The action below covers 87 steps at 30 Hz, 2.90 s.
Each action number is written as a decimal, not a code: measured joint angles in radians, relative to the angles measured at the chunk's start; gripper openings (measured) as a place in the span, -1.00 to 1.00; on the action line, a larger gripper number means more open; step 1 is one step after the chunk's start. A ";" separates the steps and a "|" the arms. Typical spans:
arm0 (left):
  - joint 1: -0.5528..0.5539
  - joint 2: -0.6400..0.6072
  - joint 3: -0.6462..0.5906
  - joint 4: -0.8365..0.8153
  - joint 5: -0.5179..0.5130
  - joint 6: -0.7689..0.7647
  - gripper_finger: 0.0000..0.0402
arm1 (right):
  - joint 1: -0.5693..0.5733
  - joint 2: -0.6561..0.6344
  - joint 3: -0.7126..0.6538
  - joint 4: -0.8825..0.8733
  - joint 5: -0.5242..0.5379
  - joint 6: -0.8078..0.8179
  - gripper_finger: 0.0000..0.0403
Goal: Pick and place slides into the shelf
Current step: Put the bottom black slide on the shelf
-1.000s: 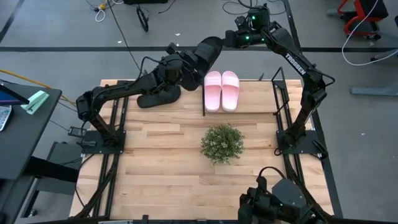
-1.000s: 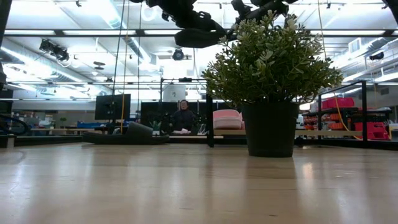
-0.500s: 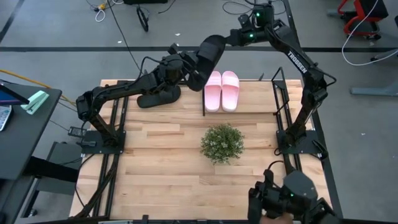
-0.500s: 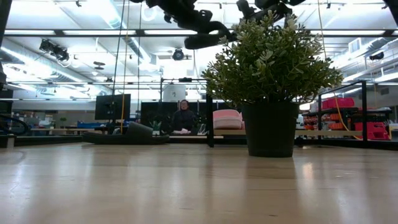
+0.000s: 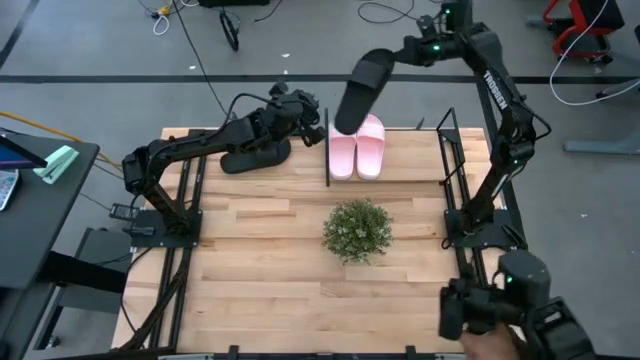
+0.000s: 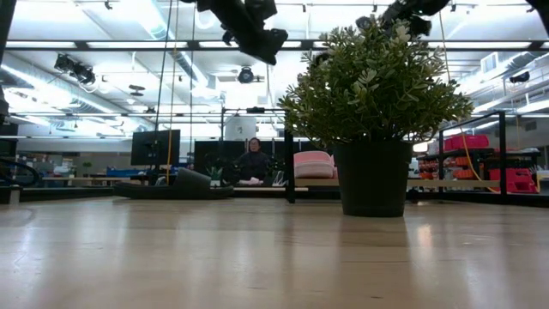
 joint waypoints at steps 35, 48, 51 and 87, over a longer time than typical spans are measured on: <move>0.032 0.000 -0.001 -0.127 0.002 -0.097 -0.66 | -0.061 0.128 0.002 -0.559 0.450 -0.453 -0.78; 0.032 0.000 -0.001 -0.189 0.002 -0.144 -0.71 | -0.071 0.218 0.001 -0.567 0.274 -0.528 -0.78; 0.032 0.000 -0.001 -0.189 0.002 -0.144 -0.69 | -0.072 0.231 0.001 -0.569 0.254 -0.550 -0.78; 0.032 0.000 -0.001 -0.182 0.002 -0.167 -0.74 | -0.090 0.270 0.001 -0.521 0.290 -0.583 -0.78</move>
